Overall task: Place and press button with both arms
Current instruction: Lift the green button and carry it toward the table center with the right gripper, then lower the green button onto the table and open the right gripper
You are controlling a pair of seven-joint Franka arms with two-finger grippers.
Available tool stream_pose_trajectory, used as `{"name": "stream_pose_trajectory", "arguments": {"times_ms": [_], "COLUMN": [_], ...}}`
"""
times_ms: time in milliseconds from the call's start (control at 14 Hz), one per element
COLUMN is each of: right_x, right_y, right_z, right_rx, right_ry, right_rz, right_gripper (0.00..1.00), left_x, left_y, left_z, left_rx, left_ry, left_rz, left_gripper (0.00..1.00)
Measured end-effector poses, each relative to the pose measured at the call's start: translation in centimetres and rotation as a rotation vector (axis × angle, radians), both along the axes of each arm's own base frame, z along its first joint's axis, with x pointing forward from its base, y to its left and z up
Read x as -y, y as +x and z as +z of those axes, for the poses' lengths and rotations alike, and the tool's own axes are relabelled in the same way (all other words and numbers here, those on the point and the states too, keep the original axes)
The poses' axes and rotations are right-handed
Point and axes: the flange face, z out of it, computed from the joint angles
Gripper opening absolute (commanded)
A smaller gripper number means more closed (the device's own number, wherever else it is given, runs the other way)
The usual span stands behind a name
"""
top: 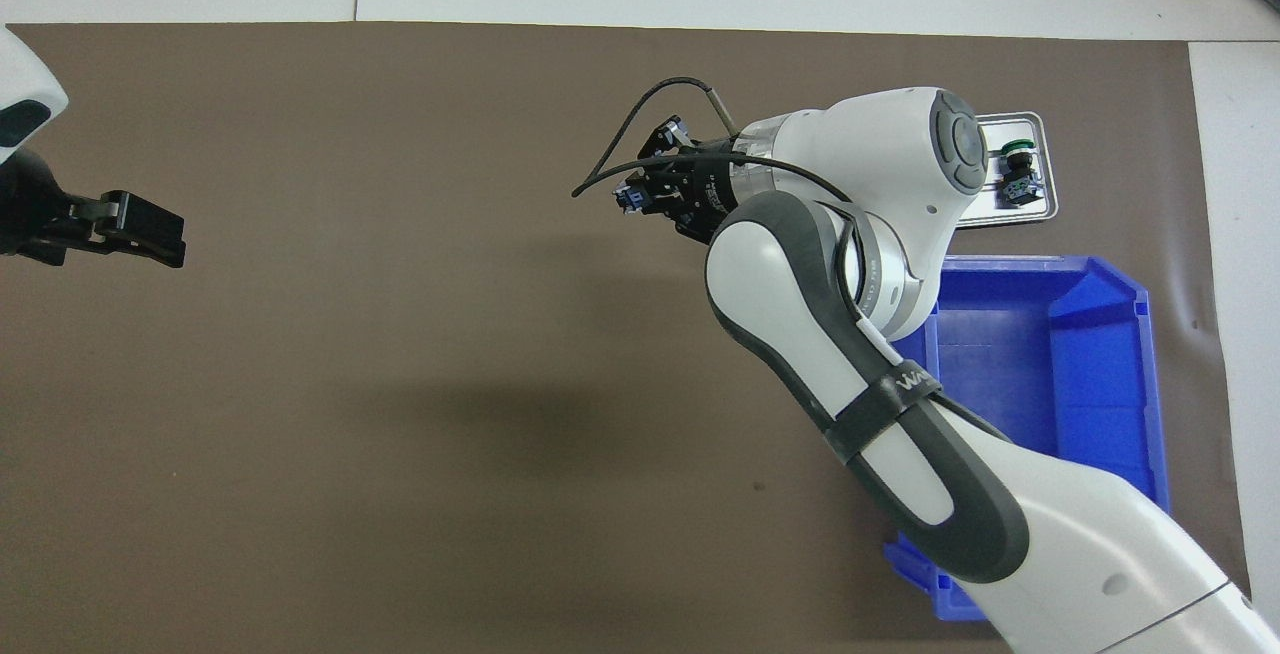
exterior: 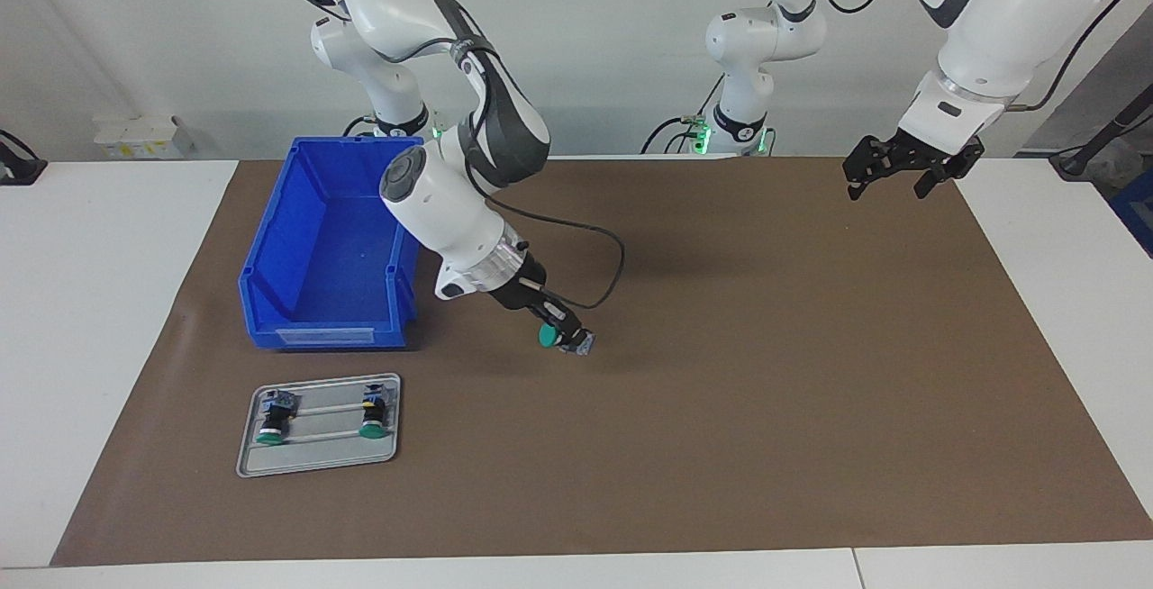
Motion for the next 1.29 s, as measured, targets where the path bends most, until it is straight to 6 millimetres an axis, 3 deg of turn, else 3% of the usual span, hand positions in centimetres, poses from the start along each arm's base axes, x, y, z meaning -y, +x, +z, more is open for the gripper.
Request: {"name": "stream_pose_trajectory", "arguments": {"times_ms": [214, 429, 571, 786, 857, 929, 1143, 1214, 1286], "right_x": [-4.4, -8.8, -10.0, -9.9, -10.1, -10.5, -11.4, -11.8, -12.1], "right_y": [-3.2, -6.4, -7.5, -7.9, -8.1, -8.5, -10.1, -10.7, -11.2], "right_z": [-2.4, -5.8, -7.9, -9.3, -9.6, -9.8, -10.7, -11.1, -11.4], "right_rx": [-0.06, -0.108, -0.131, -0.169, -0.176, -0.185, -0.181, -0.179, -0.176], "right_ry": [0.091, 0.104, 0.086, 0.098, 0.1, 0.106, 0.119, 0.123, 0.122], "right_rz": [-0.155, -0.194, -0.185, -0.21, -0.21, -0.208, -0.207, -0.199, -0.19], "right_gripper": [0.0, 0.0, 0.0, 0.0, 0.43, 0.61, 0.62, 0.73, 0.96], "left_x": [0.0, 0.0, 0.0, 0.0, 0.0, 0.0, 0.0, 0.0, 0.1], "left_y": [0.0, 0.0, 0.0, 0.0, 0.0, 0.0, -0.1, -0.1, -0.2], "left_z": [0.0, 0.0, 0.0, 0.0, 0.0, 0.0, -0.1, -0.2, -0.3], "left_rx": [0.0, 0.0, 0.0, 0.0, 0.0, 0.0, -0.005, -0.011, -0.016], "left_ry": [0.0, 0.0, 0.0, 0.0, 0.0, 0.0, 0.001, 0.001, 0.001], "left_rz": [0.0, 0.0, 0.0, 0.0, 0.0, 0.0, 0.0, -0.001, -0.002], "left_gripper": [1.0, 1.0, 1.0, 1.0, 1.0, 1.0, 1.0, 1.0, 1.0]}}
